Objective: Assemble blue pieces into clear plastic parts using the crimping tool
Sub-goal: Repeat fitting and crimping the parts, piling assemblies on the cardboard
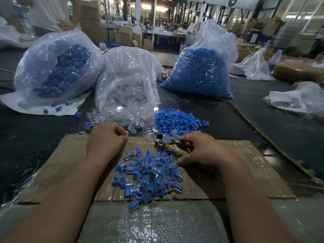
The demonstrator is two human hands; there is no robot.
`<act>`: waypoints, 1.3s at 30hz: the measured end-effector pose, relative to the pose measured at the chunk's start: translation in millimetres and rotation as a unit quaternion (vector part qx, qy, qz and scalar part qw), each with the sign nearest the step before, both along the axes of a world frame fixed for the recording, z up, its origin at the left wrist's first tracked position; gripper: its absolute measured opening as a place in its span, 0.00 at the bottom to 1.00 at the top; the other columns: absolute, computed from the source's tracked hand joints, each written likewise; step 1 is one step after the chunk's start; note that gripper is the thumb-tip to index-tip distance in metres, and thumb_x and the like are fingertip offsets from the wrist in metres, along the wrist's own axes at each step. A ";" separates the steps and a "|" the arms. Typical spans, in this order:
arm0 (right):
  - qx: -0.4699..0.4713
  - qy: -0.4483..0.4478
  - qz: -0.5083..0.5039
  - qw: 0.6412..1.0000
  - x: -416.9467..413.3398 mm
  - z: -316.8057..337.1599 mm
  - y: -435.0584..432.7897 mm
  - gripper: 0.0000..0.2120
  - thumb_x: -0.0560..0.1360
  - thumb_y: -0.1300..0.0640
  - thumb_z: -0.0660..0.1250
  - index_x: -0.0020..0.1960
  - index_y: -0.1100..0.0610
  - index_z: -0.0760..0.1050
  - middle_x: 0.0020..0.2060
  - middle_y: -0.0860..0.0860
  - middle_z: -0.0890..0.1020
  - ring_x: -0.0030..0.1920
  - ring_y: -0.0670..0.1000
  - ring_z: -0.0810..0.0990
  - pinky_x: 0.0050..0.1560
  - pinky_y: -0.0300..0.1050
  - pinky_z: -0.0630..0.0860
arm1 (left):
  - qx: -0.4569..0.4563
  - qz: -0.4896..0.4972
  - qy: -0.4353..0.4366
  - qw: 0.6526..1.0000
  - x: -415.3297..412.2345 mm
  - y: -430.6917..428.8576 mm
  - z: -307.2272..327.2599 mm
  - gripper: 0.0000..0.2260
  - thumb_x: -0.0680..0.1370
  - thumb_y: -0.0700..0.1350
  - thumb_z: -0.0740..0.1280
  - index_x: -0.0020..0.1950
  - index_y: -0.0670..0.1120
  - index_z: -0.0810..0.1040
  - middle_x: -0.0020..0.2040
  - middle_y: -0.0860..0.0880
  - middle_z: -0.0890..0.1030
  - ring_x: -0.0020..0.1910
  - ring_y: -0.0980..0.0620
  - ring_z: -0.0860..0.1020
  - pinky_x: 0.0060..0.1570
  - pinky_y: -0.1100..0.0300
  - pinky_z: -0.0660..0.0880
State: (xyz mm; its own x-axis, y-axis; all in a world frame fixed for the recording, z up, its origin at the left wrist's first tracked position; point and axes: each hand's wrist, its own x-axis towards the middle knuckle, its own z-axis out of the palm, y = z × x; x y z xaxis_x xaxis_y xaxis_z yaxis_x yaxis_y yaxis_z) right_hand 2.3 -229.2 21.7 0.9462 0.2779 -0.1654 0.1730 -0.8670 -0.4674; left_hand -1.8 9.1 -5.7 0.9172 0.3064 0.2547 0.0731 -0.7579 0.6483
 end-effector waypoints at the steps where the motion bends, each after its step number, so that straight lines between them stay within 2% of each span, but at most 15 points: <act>1: 0.001 0.000 0.001 1.000 0.5 -0.2 -0.6 0.36 0.63 0.45 0.75 0.68 0.48 0.67 0.60 0.46 0.71 0.53 0.44 0.66 0.52 0.43 0.65 | 0.000 -0.001 0.003 1.000 -0.6 0.0 0.1 0.09 0.72 0.41 0.71 0.35 0.54 0.76 0.41 0.51 0.79 0.44 0.53 0.74 0.45 0.55 0.70; 4: 0.012 0.009 0.001 1.000 1.2 -1.0 -4.5 0.34 0.64 0.43 0.75 0.67 0.47 0.68 0.56 0.44 0.72 0.51 0.43 0.68 0.48 0.41 0.66 | -0.011 0.006 -0.003 1.000 -1.8 -0.7 0.5 0.10 0.72 0.39 0.70 0.36 0.51 0.72 0.38 0.54 0.76 0.44 0.52 0.74 0.41 0.56 0.68; 7: 0.066 -0.008 -0.020 0.998 2.7 -1.2 -8.1 0.27 0.66 0.41 0.72 0.62 0.47 0.72 0.49 0.41 0.74 0.45 0.39 0.71 0.41 0.36 0.65 | -0.082 -0.017 -0.041 0.996 -6.2 -3.3 1.6 0.08 0.74 0.37 0.66 0.45 0.49 0.73 0.40 0.53 0.76 0.43 0.50 0.77 0.43 0.54 0.74; 10: 0.114 -0.077 -0.068 0.988 9.0 -0.2 -12.4 0.19 0.72 0.45 0.68 0.60 0.50 0.75 0.45 0.41 0.75 0.43 0.37 0.72 0.40 0.35 0.66 | -0.103 -0.052 -0.073 0.991 -12.4 -8.3 3.1 0.09 0.76 0.37 0.64 0.52 0.48 0.78 0.44 0.52 0.78 0.40 0.56 0.77 0.40 0.61 0.73; 13: 0.131 -0.165 -0.161 0.964 17.3 2.4 -21.9 0.09 0.74 0.50 0.67 0.53 0.52 0.79 0.43 0.43 0.80 0.42 0.41 0.76 0.42 0.39 0.70 | -0.097 -0.070 -0.084 0.989 -15.4 -11.7 2.8 0.11 0.76 0.36 0.63 0.57 0.45 0.79 0.43 0.53 0.77 0.39 0.58 0.76 0.41 0.62 0.72; 14: 0.137 -0.185 -0.200 0.952 20.1 2.2 -26.5 0.08 0.74 0.52 0.66 0.51 0.52 0.80 0.44 0.45 0.82 0.43 0.43 0.76 0.45 0.40 0.70 | -0.100 -0.074 -0.086 0.988 -16.2 -11.9 3.1 0.11 0.76 0.36 0.63 0.56 0.47 0.78 0.41 0.53 0.77 0.39 0.59 0.76 0.39 0.63 0.71; 16: 0.144 -0.203 -0.261 0.933 25.7 -0.7 -34.5 0.07 0.75 0.55 0.65 0.50 0.53 0.80 0.47 0.48 0.82 0.45 0.45 0.76 0.47 0.43 0.71 | -0.138 -0.075 -0.092 0.983 -17.7 -11.3 4.3 0.11 0.76 0.36 0.62 0.47 0.52 0.76 0.38 0.51 0.76 0.35 0.56 0.76 0.32 0.66 0.70; 18: 0.137 -0.203 -0.284 0.927 31.1 -6.0 -38.3 0.09 0.75 0.56 0.64 0.53 0.54 0.80 0.50 0.49 0.82 0.49 0.47 0.76 0.50 0.43 0.71 | -0.168 -0.065 -0.104 0.978 -18.4 -10.4 5.5 0.12 0.76 0.35 0.62 0.40 0.52 0.73 0.36 0.48 0.76 0.33 0.54 0.76 0.30 0.65 0.68; 22: 0.104 -0.176 -0.242 0.948 41.1 -15.9 -31.4 0.15 0.77 0.58 0.62 0.63 0.53 0.74 0.62 0.51 0.76 0.61 0.51 0.73 0.60 0.47 0.69 | -0.160 -0.072 -0.100 0.979 -21.5 -13.7 8.7 0.11 0.74 0.34 0.63 0.37 0.48 0.74 0.34 0.48 0.77 0.30 0.57 0.76 0.31 0.65 0.69; 25: 0.037 -0.141 -0.193 0.970 46.5 -22.9 -25.6 0.18 0.78 0.61 0.58 0.67 0.52 0.70 0.67 0.51 0.71 0.66 0.52 0.68 0.62 0.45 0.65 | -0.165 -0.086 -0.098 0.978 -23.6 -15.3 9.7 0.12 0.73 0.34 0.67 0.37 0.52 0.74 0.34 0.49 0.79 0.31 0.59 0.78 0.32 0.66 0.71; 28: -0.019 -0.096 -0.177 0.979 47.0 -26.5 -24.6 0.20 0.77 0.64 0.57 0.66 0.52 0.72 0.66 0.52 0.73 0.63 0.54 0.71 0.59 0.45 0.68 | -0.178 -0.106 -0.097 0.973 -24.9 -16.8 10.3 0.14 0.72 0.35 0.69 0.39 0.55 0.74 0.36 0.51 0.80 0.33 0.59 0.80 0.32 0.69 0.75; 30: -0.030 -0.112 -0.187 0.975 47.0 -25.9 -25.9 0.16 0.76 0.61 0.60 0.62 0.52 0.76 0.61 0.51 0.78 0.58 0.53 0.75 0.55 0.44 0.71 | -0.191 -0.120 -0.102 0.969 -25.9 -18.0 11.2 0.12 0.72 0.36 0.69 0.39 0.54 0.75 0.35 0.52 0.80 0.32 0.63 0.79 0.30 0.73 0.73; 34: 0.000 -0.138 -0.214 0.967 46.4 -24.4 -28.3 0.09 0.75 0.58 0.66 0.53 0.51 0.81 0.52 0.50 0.82 0.51 0.49 0.77 0.51 0.45 0.74 | -0.195 -0.130 -0.121 0.965 -27.4 -16.9 12.0 0.08 0.71 0.39 0.71 0.37 0.52 0.78 0.35 0.52 0.79 0.32 0.65 0.76 0.31 0.74 0.72; 39: 0.032 -0.159 -0.200 0.966 44.5 -26.9 -28.0 0.09 0.75 0.59 0.66 0.54 0.53 0.80 0.53 0.50 0.81 0.51 0.49 0.76 0.51 0.43 0.71 | -0.232 -0.126 -0.117 0.957 -26.1 -16.0 13.8 0.06 0.74 0.38 0.68 0.38 0.48 0.77 0.35 0.48 0.79 0.30 0.63 0.77 0.29 0.73 0.72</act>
State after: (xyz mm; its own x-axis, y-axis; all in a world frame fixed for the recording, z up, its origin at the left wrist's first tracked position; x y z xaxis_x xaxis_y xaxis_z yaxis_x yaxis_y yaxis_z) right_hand 46.8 -257.2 -5.2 0.9805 -0.1197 0.1559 -0.0260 -0.8653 -0.5006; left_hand -27.9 -6.9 8.1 0.9114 0.2126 0.3524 -0.2624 -0.3594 0.8955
